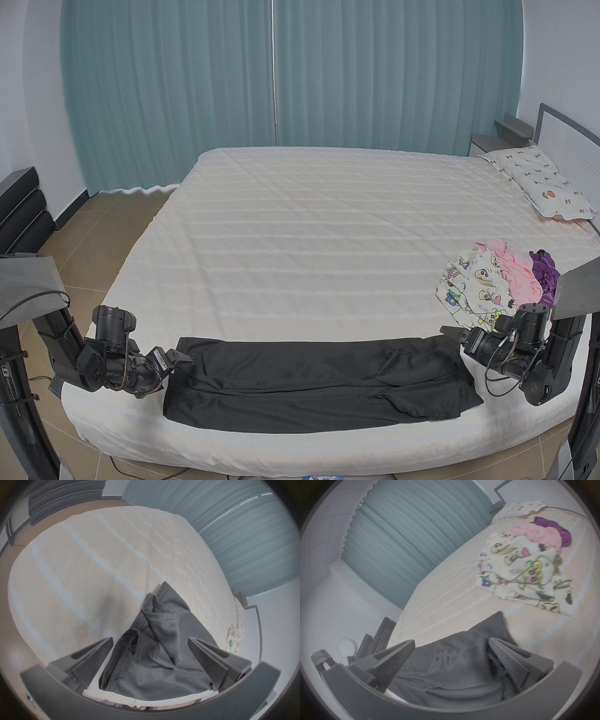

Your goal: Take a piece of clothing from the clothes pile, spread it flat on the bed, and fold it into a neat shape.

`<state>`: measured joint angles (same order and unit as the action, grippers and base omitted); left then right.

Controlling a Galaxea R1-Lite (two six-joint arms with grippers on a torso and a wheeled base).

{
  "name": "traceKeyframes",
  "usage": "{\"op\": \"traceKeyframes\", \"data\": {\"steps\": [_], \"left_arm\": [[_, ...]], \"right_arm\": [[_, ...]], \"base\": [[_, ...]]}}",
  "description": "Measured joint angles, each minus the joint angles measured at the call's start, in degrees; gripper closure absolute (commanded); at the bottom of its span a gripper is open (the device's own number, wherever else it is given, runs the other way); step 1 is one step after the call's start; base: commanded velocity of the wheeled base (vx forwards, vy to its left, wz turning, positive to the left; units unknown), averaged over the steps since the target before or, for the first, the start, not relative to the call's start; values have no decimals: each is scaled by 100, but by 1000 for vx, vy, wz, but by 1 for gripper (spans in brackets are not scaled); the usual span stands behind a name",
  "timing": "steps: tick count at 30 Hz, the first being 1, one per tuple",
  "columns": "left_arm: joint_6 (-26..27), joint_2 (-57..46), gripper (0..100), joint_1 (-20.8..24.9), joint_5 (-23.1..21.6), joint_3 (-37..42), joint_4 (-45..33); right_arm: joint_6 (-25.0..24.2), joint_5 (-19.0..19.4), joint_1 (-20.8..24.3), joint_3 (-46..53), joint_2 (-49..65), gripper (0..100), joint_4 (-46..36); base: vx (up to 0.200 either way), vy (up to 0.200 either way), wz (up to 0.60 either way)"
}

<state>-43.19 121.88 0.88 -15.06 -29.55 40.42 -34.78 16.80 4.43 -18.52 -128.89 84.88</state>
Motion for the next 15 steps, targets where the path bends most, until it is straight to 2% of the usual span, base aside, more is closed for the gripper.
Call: {"op": "traceKeyframes", "data": {"steps": [5, 10, 15], "left_arm": [[-188, -11, 0, -101, -57, -85, 49], [-276, 6, 0, -151, -78, -123, 129], [-295, 28, 0, -172, -84, -140, 156]], "right_arm": [[156, -235, 561, -756, 59, 0, -1129], [734, -512, 922, -1646, 33, 0, -2243], [1247, -688, 1172, -2398, -146, 0, -3015]], "base": [[0, 0, 0], [0, 0, 0], [0, 0, 0]]}}
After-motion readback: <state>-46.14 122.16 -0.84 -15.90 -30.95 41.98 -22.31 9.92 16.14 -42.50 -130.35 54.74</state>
